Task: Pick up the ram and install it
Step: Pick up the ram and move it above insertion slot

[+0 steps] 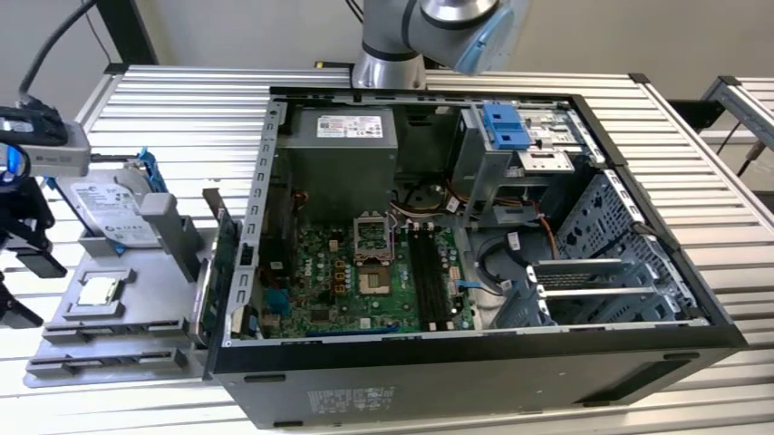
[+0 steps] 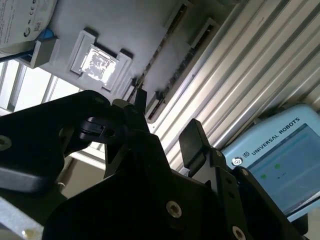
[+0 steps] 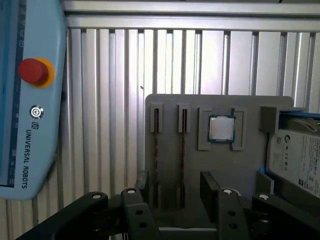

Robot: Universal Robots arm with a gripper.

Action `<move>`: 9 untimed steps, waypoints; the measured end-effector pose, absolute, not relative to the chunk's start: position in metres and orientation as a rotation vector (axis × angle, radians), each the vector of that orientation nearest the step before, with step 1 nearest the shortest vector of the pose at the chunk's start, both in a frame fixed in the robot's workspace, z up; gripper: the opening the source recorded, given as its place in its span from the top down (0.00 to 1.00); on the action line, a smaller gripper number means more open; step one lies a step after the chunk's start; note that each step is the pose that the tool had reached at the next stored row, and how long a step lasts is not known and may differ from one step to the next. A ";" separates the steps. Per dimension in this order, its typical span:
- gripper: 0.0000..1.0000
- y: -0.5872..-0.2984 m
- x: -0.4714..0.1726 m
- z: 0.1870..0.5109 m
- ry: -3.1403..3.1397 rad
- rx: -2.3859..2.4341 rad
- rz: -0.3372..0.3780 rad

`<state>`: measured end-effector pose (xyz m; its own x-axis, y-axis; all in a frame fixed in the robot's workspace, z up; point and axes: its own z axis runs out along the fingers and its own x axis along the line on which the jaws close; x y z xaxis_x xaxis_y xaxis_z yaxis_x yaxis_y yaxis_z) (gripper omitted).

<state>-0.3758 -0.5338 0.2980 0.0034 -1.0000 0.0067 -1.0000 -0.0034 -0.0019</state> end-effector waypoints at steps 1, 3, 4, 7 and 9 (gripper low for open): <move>0.00 -0.534 -0.376 0.296 -2.215 2.223 0.010; 0.00 -0.534 -0.376 0.292 -2.215 2.223 0.010; 0.00 -0.534 -0.376 0.291 -2.215 2.223 0.010; 0.00 -0.534 -0.376 0.285 -2.215 2.223 0.010; 0.00 -0.535 -0.376 0.282 -2.215 2.223 0.010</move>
<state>-0.3758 -0.5348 0.2816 0.0035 -1.0000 0.0070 -1.0000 -0.0035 -0.0019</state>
